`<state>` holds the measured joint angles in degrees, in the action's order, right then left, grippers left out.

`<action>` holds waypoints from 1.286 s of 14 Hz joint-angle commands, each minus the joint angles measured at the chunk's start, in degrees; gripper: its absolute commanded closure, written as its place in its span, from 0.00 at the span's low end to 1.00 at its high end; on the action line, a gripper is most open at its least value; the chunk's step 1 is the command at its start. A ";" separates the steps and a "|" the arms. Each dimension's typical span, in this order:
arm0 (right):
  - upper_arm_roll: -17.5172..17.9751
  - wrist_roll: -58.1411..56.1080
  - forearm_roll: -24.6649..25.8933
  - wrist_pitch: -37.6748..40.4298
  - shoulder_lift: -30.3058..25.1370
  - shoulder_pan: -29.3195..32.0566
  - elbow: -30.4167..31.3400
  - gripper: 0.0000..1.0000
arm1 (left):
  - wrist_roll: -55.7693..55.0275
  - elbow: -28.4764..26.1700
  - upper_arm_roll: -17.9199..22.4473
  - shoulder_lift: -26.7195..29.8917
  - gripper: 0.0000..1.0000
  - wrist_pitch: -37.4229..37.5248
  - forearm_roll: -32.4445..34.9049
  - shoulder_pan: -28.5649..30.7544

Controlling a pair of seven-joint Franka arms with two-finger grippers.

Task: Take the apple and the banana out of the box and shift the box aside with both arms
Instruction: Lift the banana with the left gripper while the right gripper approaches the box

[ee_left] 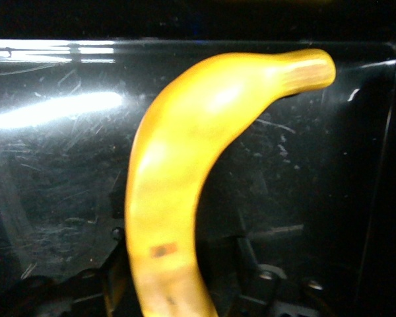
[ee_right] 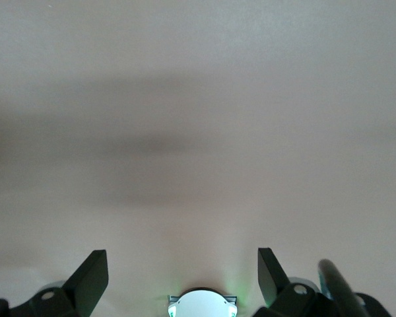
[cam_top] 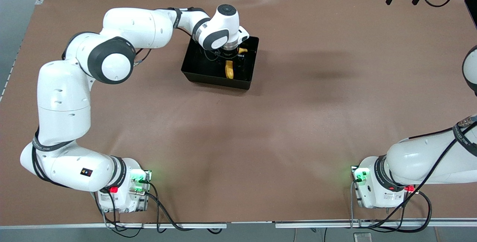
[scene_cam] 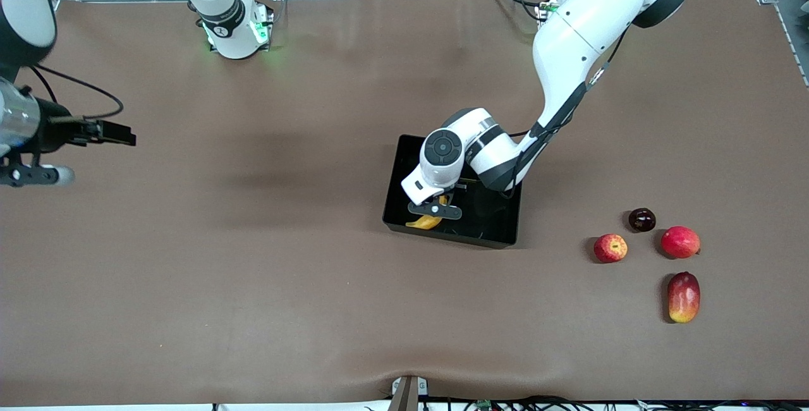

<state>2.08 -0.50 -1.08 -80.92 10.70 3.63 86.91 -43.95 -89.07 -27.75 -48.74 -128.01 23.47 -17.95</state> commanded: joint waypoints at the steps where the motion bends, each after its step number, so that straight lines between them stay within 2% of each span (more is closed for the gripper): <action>1: 0.29 0.94 -0.32 1.02 0.02 -1.07 -0.69 0.00 | -1.06 1.17 -0.02 0.93 1.00 -0.22 1.66 0.10; 2: 0.29 2.34 -1.63 0.85 0.02 -2.13 -0.69 0.00 | -0.97 1.62 -0.02 1.71 1.00 0.30 1.66 0.28; 4: 0.11 6.11 -8.55 1.20 0.02 -1.88 -0.34 0.00 | -0.97 1.71 -0.11 3.21 1.00 1.26 1.66 0.98; 6: 0.37 10.41 -10.43 2.07 -0.15 -3.36 -0.34 0.00 | -0.97 1.62 -0.46 5.84 1.00 4.59 1.31 1.16; 7: 0.55 14.96 -11.56 1.90 -0.24 -6.24 -0.43 0.00 | -0.88 1.71 -0.55 7.42 1.00 6.44 1.05 1.16; 9: 0.46 21.66 -12.01 -0.45 -0.07 -10.56 -0.34 0.00 | -0.88 1.71 -0.64 10.23 1.00 8.47 0.61 1.33; 12: 0.46 24.39 -12.45 -6.42 1.15 -16.17 -0.16 0.00 | 0.25 1.79 -0.73 13.67 1.00 9.71 -1.14 3.25; 15: 0.46 33.88 -12.37 -14.60 5.72 -22.51 -0.08 0.00 | 6.14 1.97 -0.73 15.08 1.00 9.71 -1.59 8.17; 18: 0.38 36.18 -12.19 -22.33 10.90 -27.61 -0.07 0.00 | 9.22 4.16 -0.46 14.38 1.00 10.76 -2.03 12.57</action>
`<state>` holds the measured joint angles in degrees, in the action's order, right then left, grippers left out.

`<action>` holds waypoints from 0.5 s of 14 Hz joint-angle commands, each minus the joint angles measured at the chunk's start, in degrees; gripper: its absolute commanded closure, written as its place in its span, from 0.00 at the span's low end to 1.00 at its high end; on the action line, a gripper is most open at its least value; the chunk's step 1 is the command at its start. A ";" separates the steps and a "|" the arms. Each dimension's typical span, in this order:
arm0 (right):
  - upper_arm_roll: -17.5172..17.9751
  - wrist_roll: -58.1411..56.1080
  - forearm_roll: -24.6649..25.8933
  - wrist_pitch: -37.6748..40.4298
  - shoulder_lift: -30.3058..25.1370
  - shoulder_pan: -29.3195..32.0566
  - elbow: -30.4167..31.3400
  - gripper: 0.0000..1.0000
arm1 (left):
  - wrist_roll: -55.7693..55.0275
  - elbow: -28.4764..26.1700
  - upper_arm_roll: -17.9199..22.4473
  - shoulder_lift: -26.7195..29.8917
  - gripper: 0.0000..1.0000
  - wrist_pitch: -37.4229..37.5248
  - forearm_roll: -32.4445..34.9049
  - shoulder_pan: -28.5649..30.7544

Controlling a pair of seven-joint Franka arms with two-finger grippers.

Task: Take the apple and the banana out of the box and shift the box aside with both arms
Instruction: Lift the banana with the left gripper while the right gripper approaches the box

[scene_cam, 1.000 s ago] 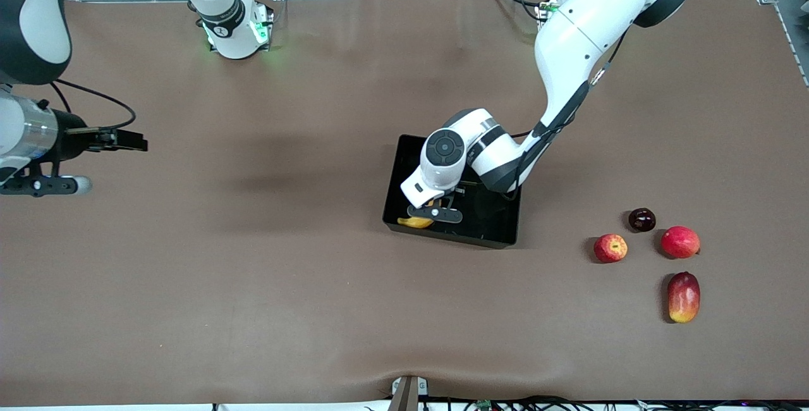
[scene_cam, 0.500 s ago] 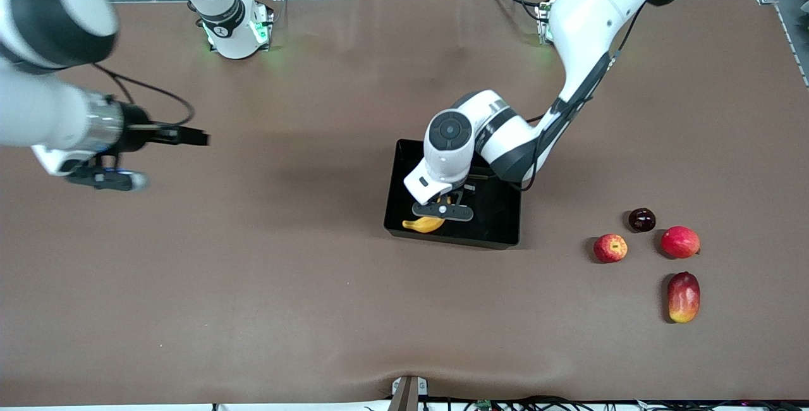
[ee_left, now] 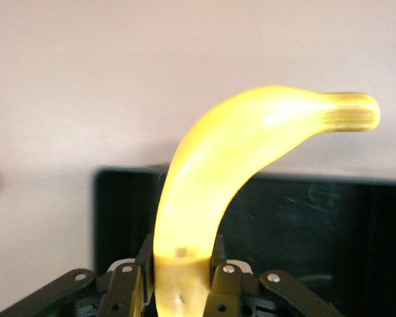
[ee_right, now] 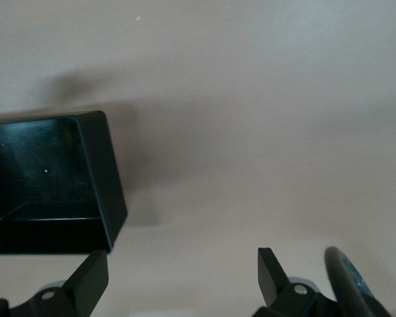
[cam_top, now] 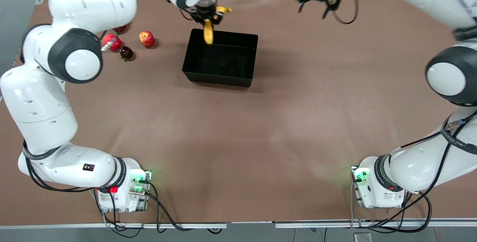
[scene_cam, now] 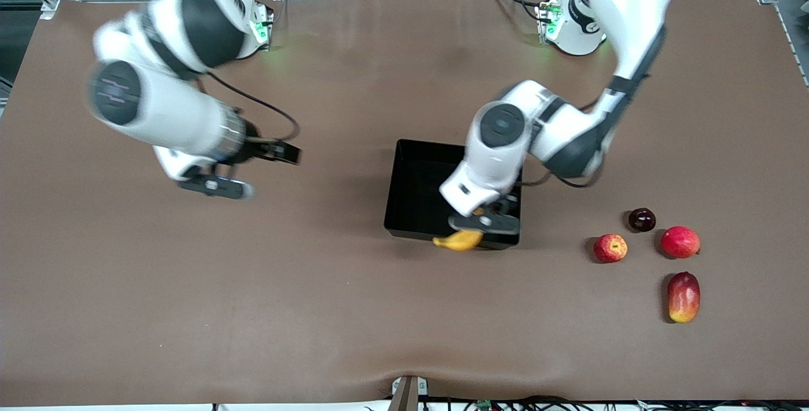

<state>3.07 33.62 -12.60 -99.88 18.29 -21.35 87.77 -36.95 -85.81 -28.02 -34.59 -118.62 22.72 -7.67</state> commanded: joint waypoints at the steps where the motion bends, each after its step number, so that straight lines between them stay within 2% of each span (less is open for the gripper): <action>1: -0.61 4.32 -0.33 -6.26 4.90 -4.12 -1.02 0.00 | 4.14 1.17 0.07 0.14 1.00 1.46 -1.10 3.97; 4: -0.61 6.71 -0.15 -15.22 10.61 -8.69 -1.11 0.00 | 18.00 1.70 0.16 -0.12 1.00 1.46 -0.66 10.82; 7: -0.88 11.20 1.25 -22.27 15.53 -12.48 -1.11 0.00 | 29.79 2.84 1.12 -2.66 1.00 1.29 -0.83 16.45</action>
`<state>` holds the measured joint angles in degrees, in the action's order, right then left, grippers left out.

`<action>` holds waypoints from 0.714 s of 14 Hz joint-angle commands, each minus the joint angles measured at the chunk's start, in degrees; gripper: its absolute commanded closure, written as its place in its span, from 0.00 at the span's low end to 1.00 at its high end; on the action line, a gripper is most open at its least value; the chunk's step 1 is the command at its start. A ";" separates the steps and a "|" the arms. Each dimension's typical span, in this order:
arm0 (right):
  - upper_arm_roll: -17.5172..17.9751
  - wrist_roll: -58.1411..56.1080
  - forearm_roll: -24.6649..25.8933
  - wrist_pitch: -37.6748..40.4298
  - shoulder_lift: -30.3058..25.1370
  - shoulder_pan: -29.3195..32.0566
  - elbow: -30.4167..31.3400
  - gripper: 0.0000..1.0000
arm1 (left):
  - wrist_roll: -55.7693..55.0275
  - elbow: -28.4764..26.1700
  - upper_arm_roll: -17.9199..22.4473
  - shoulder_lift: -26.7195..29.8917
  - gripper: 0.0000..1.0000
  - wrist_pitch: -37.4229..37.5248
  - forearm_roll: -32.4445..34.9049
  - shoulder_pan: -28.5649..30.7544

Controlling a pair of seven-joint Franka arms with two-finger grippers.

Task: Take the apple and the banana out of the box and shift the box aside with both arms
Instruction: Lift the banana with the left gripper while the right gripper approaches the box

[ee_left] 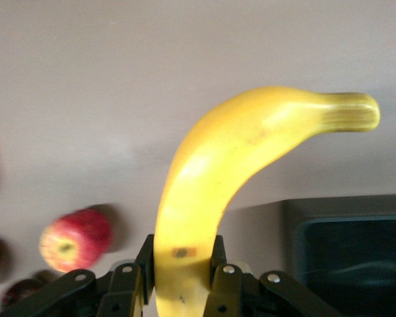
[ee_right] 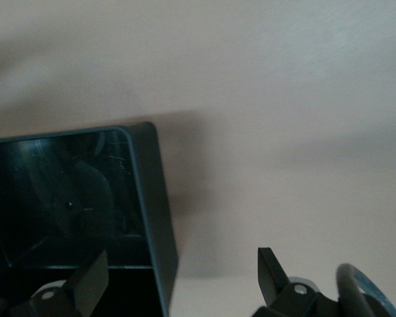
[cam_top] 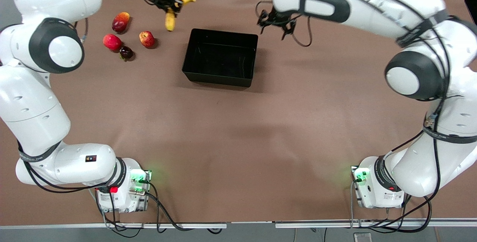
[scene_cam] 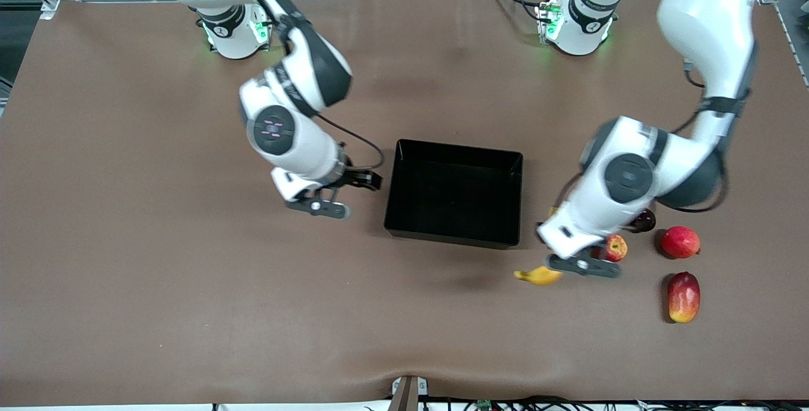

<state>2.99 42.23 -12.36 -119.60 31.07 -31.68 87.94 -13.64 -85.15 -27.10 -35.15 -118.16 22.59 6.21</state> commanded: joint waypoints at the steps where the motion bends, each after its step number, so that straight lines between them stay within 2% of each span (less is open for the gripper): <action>1: -0.70 2.59 2.59 -3.35 3.90 -2.60 -1.28 0.08 | 9.83 3.32 1.51 -3.16 1.00 0.74 -0.71 3.37; 3: -0.79 2.68 6.02 -4.23 6.02 -3.91 -1.28 0.31 | 17.21 4.90 6.77 -4.74 1.00 -0.31 -0.80 2.94; 5: -0.79 2.68 7.09 -6.33 8.12 -4.79 -1.28 0.54 | 25.46 6.40 10.73 -6.93 1.00 -3.81 -0.80 3.02; 6: -0.79 3.63 7.09 -7.74 8.74 -5.23 -1.20 0.59 | 28.29 6.40 12.40 -7.73 1.00 -6.44 -0.80 3.02; 7: -0.79 4.78 7.09 -8.01 8.84 -5.24 -1.20 0.76 | 29.80 6.40 13.90 -8.61 1.00 -9.08 -0.80 3.02; 8: -0.70 4.87 7.00 -7.75 8.66 -5.15 -1.28 1.00 | 30.68 6.32 14.52 -9.40 1.00 -11.11 -0.80 3.02; 9: -0.70 4.87 6.74 -7.58 8.40 -4.98 -1.63 1.00 | 30.86 6.40 14.61 -10.28 1.00 -12.08 -0.88 3.11; 10: -0.62 4.61 6.13 -7.32 8.31 -4.63 -2.33 0.48 | 30.69 6.84 14.62 -11.50 1.00 -12.79 -0.89 3.20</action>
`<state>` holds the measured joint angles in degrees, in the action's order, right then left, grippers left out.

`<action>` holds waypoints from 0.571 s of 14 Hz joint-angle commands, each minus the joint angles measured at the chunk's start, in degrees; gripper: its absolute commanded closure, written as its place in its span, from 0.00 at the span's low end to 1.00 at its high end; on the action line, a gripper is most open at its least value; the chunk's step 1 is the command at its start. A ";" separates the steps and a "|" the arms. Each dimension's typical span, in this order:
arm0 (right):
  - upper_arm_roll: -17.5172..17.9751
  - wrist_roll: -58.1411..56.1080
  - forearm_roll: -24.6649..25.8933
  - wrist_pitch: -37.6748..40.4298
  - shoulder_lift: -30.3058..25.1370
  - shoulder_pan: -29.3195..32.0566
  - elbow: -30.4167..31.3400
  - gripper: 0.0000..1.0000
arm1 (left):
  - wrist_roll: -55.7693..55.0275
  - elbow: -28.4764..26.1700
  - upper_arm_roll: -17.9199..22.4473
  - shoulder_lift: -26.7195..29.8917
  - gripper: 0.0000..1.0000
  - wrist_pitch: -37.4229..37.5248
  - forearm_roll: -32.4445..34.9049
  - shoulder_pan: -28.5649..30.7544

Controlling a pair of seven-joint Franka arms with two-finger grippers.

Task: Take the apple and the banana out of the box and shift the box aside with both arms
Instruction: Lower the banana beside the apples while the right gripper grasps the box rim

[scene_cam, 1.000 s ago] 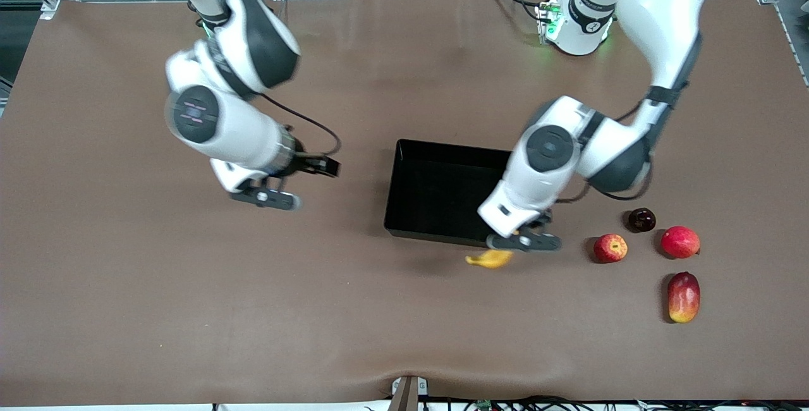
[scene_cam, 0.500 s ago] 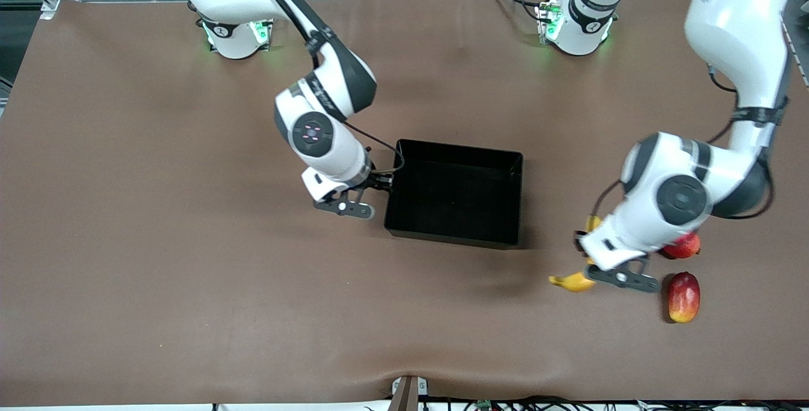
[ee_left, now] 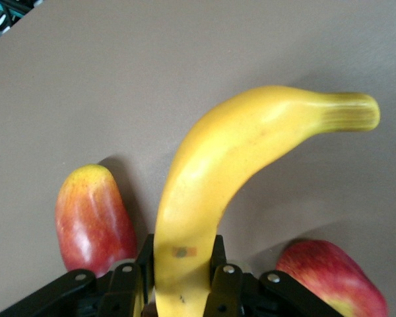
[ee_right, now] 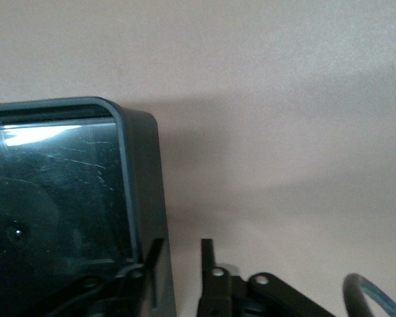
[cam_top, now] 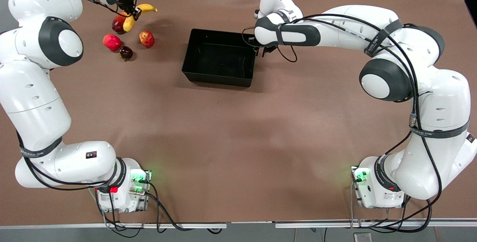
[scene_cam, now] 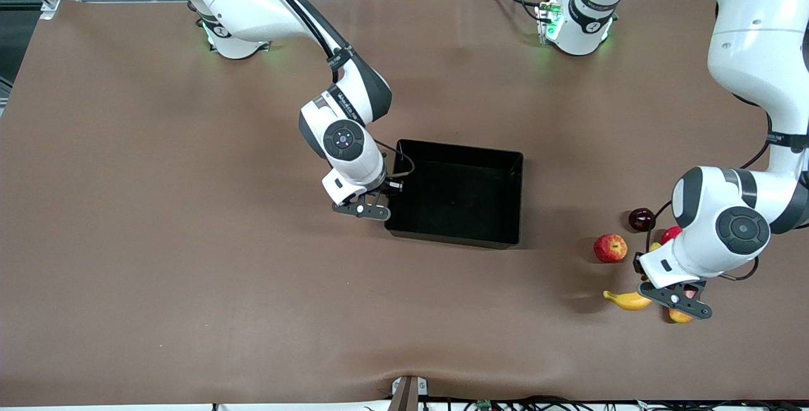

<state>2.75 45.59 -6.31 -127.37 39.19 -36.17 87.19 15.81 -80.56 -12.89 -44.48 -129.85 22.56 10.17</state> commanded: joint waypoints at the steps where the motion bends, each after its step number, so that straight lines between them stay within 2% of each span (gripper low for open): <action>1: -0.46 0.99 0.07 1.15 -0.60 0.22 -2.45 0.28 | 1.15 2.86 0.40 -3.58 1.00 -1.37 -0.85 -0.68; 2: -0.46 0.82 0.07 3.77 -1.48 1.09 -2.81 0.20 | 0.98 2.95 0.49 -4.56 1.00 -1.63 -0.85 -0.59; 3: -0.46 0.82 0.07 7.28 -2.88 2.15 -3.68 0.07 | 0.98 2.95 0.49 -5.26 1.00 -1.90 -0.85 -0.42; 4: -0.46 0.82 -0.02 10.62 -3.94 2.94 -5.00 0.03 | 1.06 2.87 0.49 -5.44 1.00 -1.90 -0.76 -0.42; 6: -0.20 2.74 -0.90 11.54 -3.34 1.90 -5.63 0.03 | 1.07 2.69 0.49 -5.71 1.00 -1.90 -0.76 -0.33; 8: -0.29 5.90 -0.90 6.12 -1.24 -0.73 -5.19 0.04 | 1.15 2.51 0.58 -6.06 0.98 -1.81 -0.67 -0.24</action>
<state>2.13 47.76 -7.09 -117.24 36.03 -34.40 81.62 15.85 -79.44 -12.58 -49.90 -131.80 22.56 10.06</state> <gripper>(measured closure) 0.176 0.648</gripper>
